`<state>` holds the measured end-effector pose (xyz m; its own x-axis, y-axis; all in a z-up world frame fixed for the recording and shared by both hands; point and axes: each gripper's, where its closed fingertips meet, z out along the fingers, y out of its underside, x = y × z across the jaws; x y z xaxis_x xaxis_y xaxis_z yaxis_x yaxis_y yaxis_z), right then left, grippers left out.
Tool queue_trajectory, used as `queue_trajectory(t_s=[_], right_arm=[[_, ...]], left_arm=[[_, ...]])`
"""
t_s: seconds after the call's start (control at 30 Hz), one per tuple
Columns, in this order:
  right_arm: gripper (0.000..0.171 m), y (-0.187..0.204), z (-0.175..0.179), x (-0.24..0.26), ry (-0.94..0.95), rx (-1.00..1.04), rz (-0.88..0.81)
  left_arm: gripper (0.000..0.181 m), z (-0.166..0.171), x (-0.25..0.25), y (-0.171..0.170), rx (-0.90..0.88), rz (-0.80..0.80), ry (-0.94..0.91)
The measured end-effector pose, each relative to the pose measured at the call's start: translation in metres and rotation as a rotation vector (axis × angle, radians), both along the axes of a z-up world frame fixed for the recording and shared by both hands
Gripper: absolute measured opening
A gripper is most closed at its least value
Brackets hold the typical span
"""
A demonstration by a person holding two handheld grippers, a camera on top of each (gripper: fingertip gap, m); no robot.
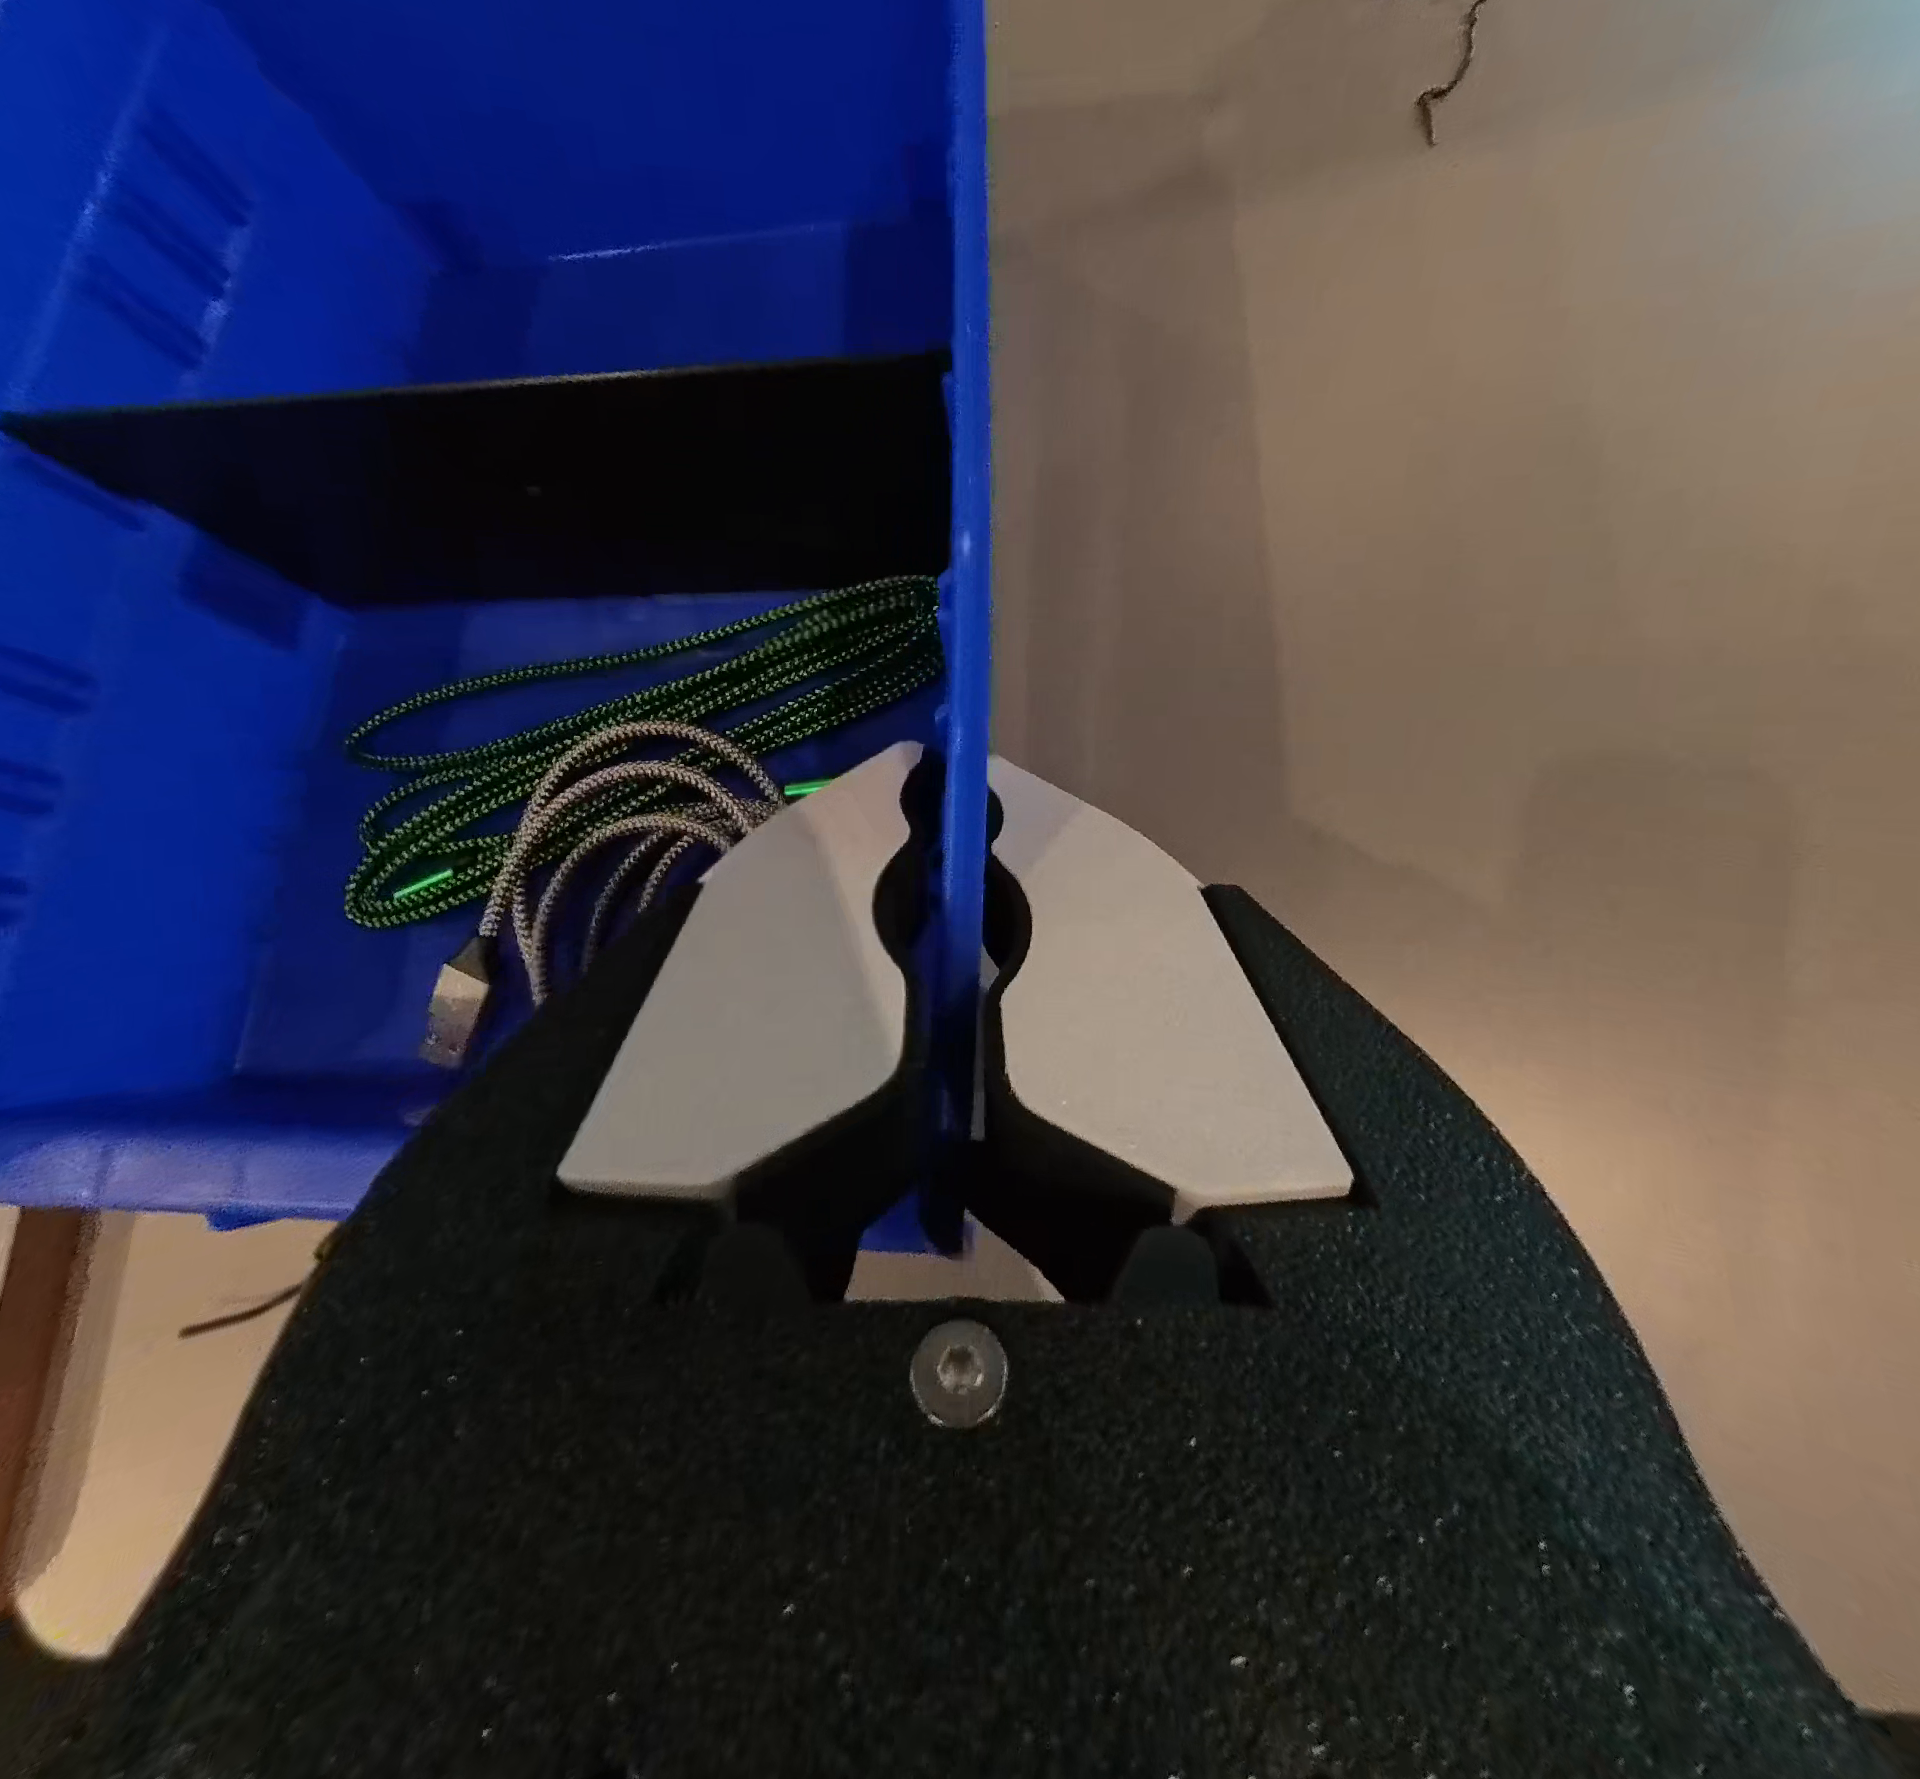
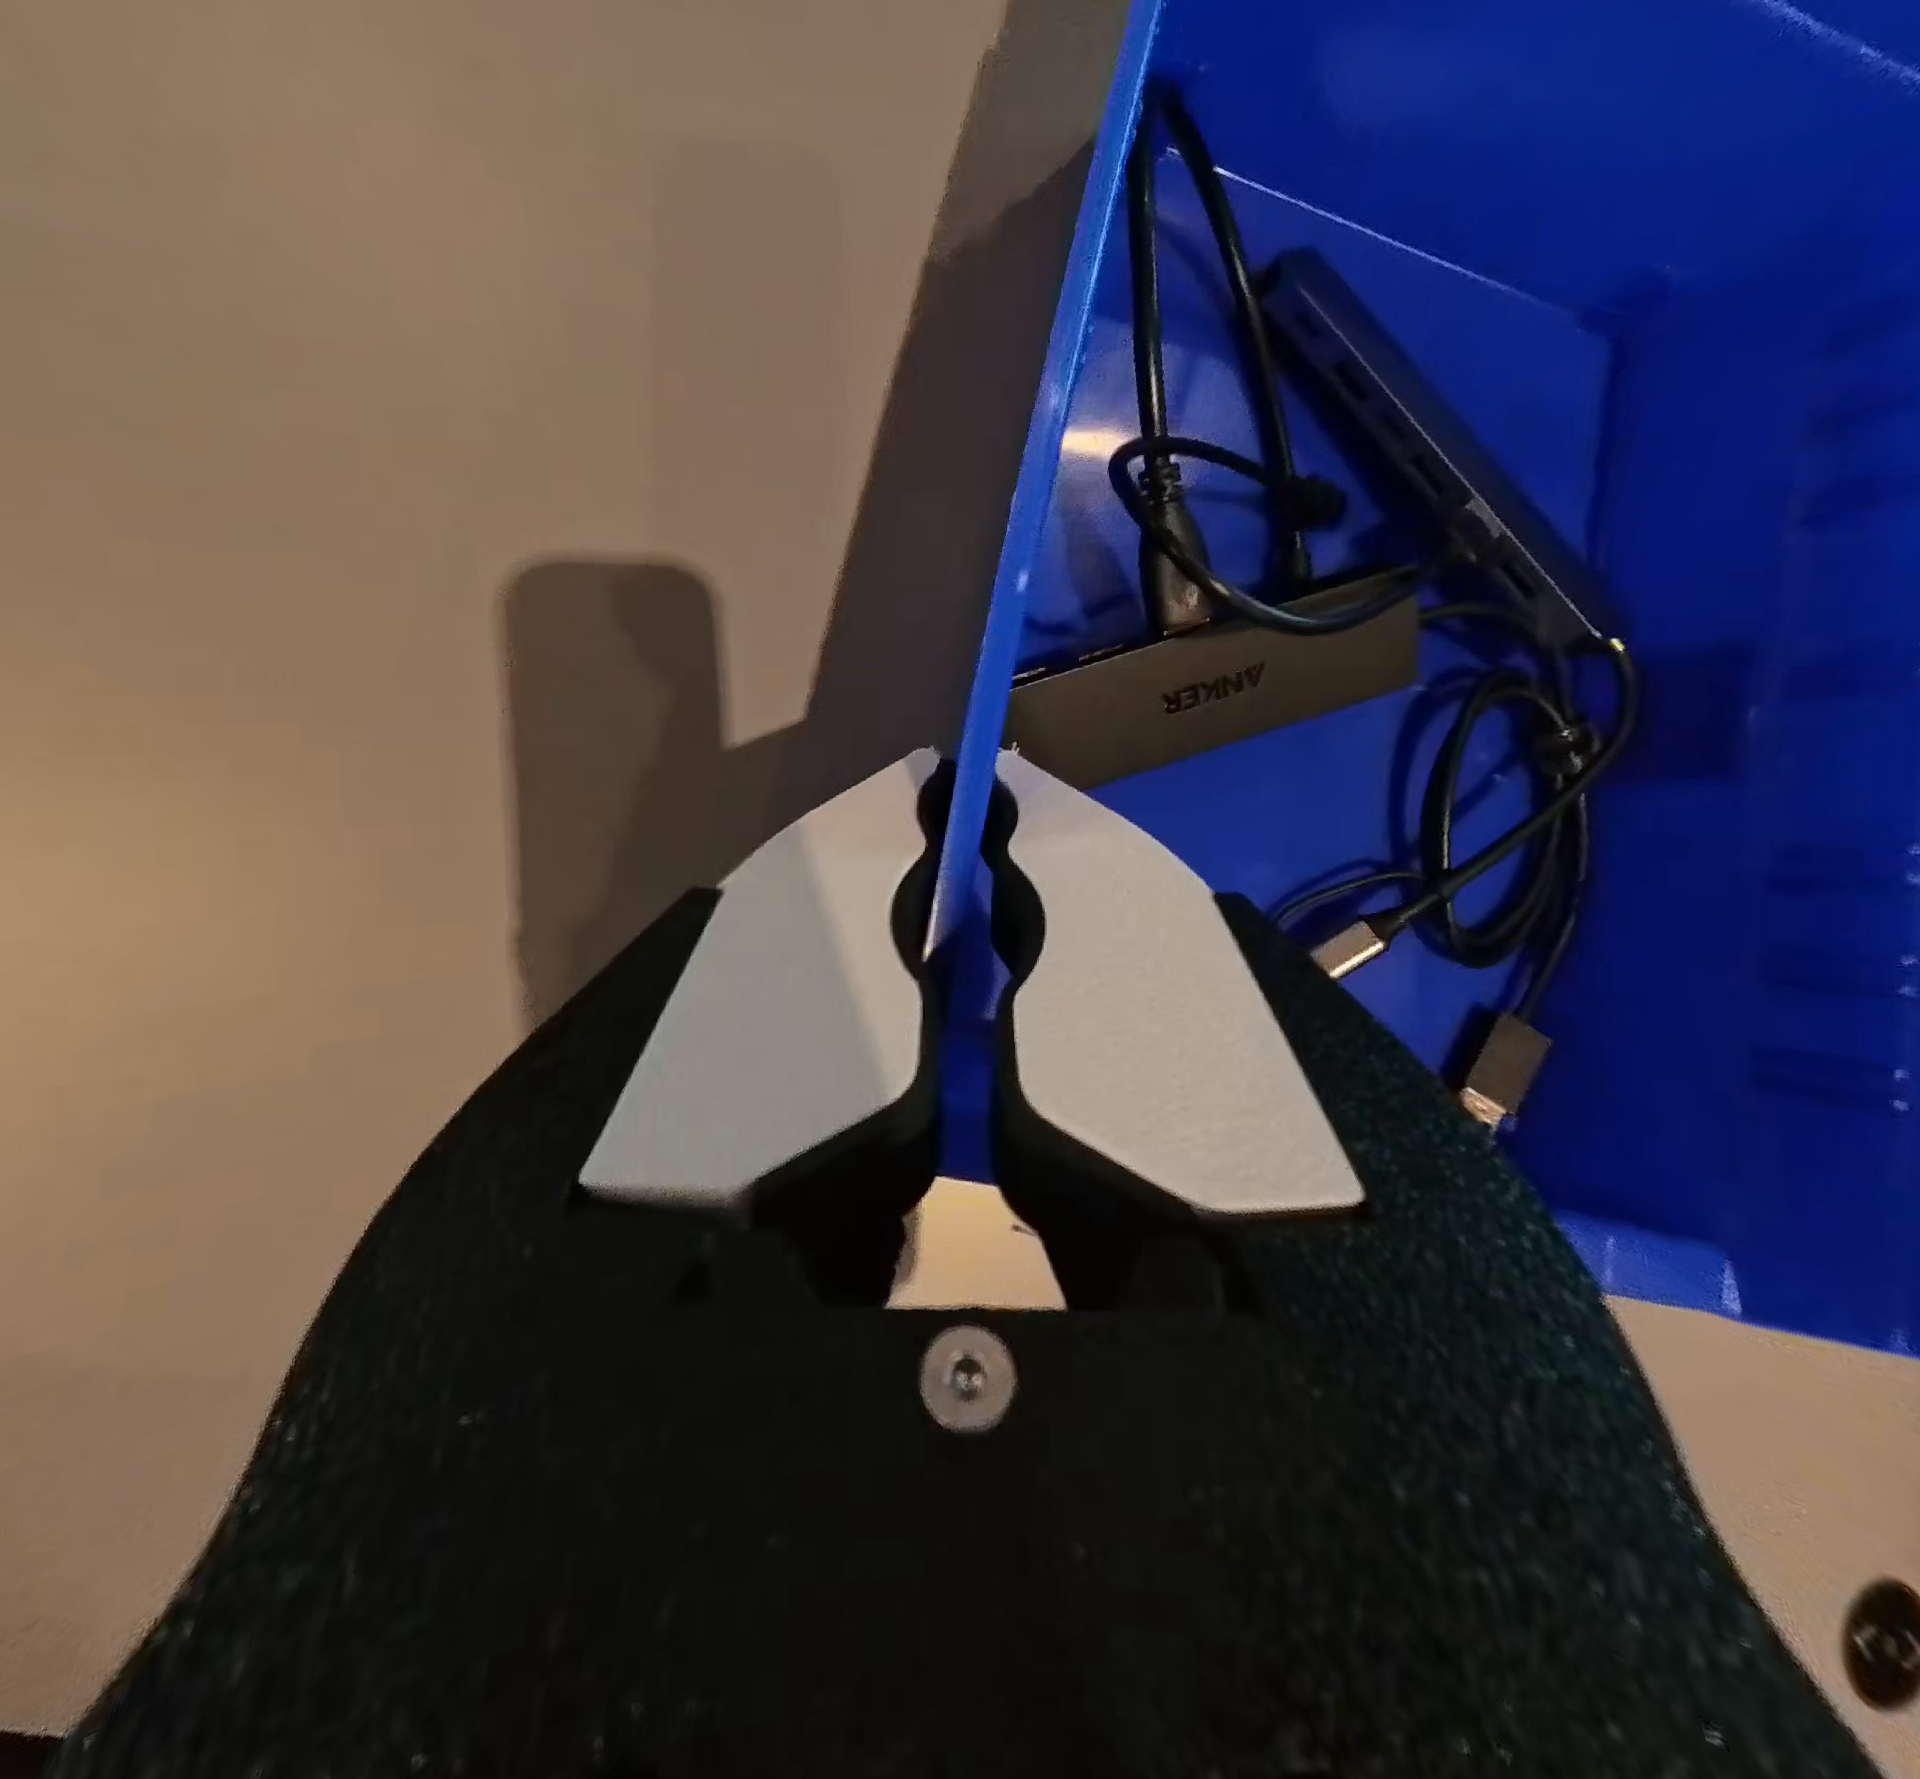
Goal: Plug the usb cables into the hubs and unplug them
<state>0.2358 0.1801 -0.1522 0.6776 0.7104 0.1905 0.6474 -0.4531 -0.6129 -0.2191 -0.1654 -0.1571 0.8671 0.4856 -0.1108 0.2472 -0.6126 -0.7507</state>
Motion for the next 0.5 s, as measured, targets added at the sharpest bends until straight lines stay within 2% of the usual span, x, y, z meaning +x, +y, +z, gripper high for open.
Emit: queue_trajectory(t_s=[0.3,0.5], right_arm=[[0.004,-0.063,-0.001,-0.104,0.019,0.020,0.159],[0.004,-0.108,-0.001,-0.173,0.052,0.019,0.317]], left_arm=[[0.007,0.026,0.000,-0.020,0.053,0.019,0.074],[0.007,0.022,0.005,-0.020,0.038,-0.001,0.100]])
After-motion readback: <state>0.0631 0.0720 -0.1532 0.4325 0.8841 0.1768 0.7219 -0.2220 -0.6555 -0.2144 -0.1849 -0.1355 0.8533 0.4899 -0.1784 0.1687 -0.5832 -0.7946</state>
